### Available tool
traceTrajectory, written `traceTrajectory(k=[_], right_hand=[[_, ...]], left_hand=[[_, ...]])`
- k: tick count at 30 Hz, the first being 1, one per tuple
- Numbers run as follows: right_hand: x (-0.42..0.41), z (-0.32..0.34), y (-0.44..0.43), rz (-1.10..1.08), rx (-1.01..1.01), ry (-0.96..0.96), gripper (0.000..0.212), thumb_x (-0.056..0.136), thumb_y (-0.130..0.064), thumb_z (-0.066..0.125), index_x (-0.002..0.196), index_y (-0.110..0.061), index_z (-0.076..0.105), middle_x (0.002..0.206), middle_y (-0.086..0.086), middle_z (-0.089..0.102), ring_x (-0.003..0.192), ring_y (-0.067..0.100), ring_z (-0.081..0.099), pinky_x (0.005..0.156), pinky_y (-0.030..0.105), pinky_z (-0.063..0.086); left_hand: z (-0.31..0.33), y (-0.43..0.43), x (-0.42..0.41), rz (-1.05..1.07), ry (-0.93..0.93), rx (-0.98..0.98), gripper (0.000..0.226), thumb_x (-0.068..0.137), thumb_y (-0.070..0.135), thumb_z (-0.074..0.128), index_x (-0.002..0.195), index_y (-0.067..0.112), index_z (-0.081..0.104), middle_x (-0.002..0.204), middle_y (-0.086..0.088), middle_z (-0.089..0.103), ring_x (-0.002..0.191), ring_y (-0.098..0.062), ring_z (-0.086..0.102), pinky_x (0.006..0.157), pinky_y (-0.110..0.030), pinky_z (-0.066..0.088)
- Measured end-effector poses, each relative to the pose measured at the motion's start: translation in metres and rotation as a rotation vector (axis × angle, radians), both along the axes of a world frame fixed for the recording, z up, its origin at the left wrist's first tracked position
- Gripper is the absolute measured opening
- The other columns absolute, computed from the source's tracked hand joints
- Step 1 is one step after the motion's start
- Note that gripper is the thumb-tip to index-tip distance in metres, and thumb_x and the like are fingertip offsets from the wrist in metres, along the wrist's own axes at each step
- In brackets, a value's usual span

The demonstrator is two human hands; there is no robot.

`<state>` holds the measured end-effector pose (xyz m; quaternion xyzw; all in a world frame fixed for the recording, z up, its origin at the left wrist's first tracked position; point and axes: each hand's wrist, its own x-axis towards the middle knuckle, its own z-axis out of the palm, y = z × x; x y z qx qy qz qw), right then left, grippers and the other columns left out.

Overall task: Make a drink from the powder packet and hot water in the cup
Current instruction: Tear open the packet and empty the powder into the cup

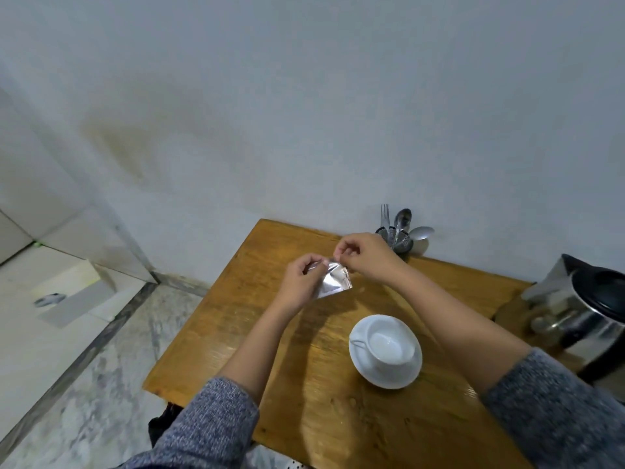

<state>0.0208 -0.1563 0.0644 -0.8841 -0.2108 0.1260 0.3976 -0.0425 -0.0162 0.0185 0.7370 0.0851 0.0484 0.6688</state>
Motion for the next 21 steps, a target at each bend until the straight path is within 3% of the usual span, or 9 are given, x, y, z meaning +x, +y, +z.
traceTrajectory(k=[4, 9, 13, 16, 19, 21], right_hand=[[-0.001, 0.002, -0.004, -0.063, -0.004, -0.068, 0.014, 0.080, -0.005, 0.062, 0.077, -0.011, 0.074, 0.065, -0.004, 0.063, 0.062, 0.007, 0.053, 0.063, 0.017, 0.044], [-0.004, -0.003, -0.004, -0.144, 0.040, -0.011, 0.018, 0.079, -0.004, 0.059, 0.071, -0.016, 0.070, 0.061, -0.003, 0.059, 0.061, 0.012, 0.052, 0.067, 0.025, 0.046], [-0.009, -0.006, -0.003, -0.149, 0.054, -0.013, 0.013, 0.079, -0.005, 0.060, 0.077, -0.008, 0.072, 0.061, -0.002, 0.059, 0.059, 0.009, 0.051, 0.060, 0.019, 0.044], [-0.011, -0.008, -0.002, -0.153, 0.067, -0.012, 0.015, 0.080, -0.004, 0.058, 0.075, -0.010, 0.070, 0.061, -0.004, 0.058, 0.055, 0.007, 0.048, 0.059, 0.017, 0.044], [-0.013, -0.009, -0.002, -0.141, 0.051, -0.034, 0.017, 0.081, -0.001, 0.055, 0.074, -0.010, 0.067, 0.059, -0.008, 0.054, 0.052, 0.002, 0.045, 0.053, 0.007, 0.039], [-0.015, -0.010, -0.003, -0.108, 0.043, -0.087, 0.015, 0.081, 0.001, 0.054, 0.078, -0.005, 0.068, 0.063, -0.003, 0.054, 0.054, 0.007, 0.046, 0.054, 0.011, 0.041]], left_hand=[[0.000, -0.005, 0.000, 0.012, -0.008, 0.000, 0.007, 0.087, 0.013, 0.058, 0.087, 0.009, 0.065, 0.077, 0.003, 0.062, 0.068, 0.001, 0.057, 0.062, -0.013, 0.044], [0.002, -0.012, -0.002, 0.032, 0.001, -0.018, 0.017, 0.088, 0.016, 0.056, 0.094, 0.004, 0.066, 0.080, -0.003, 0.064, 0.067, -0.009, 0.056, 0.054, -0.009, 0.045], [0.002, -0.015, -0.002, 0.047, -0.009, -0.005, 0.019, 0.087, 0.016, 0.058, 0.096, 0.002, 0.067, 0.095, -0.013, 0.065, 0.083, -0.014, 0.058, 0.068, -0.014, 0.046], [0.001, -0.016, 0.000, 0.083, -0.027, 0.076, 0.017, 0.087, 0.017, 0.059, 0.095, 0.005, 0.068, 0.099, -0.011, 0.055, 0.088, -0.016, 0.054, 0.075, -0.016, 0.043], [0.003, -0.018, 0.002, 0.069, -0.024, 0.114, 0.019, 0.088, 0.014, 0.057, 0.096, 0.000, 0.067, 0.096, -0.005, 0.048, 0.082, -0.010, 0.051, 0.066, -0.006, 0.041], [0.007, -0.019, 0.004, 0.062, 0.010, 0.033, 0.017, 0.089, 0.010, 0.055, 0.094, -0.002, 0.066, 0.095, -0.003, 0.046, 0.082, -0.012, 0.050, 0.060, -0.006, 0.043]])
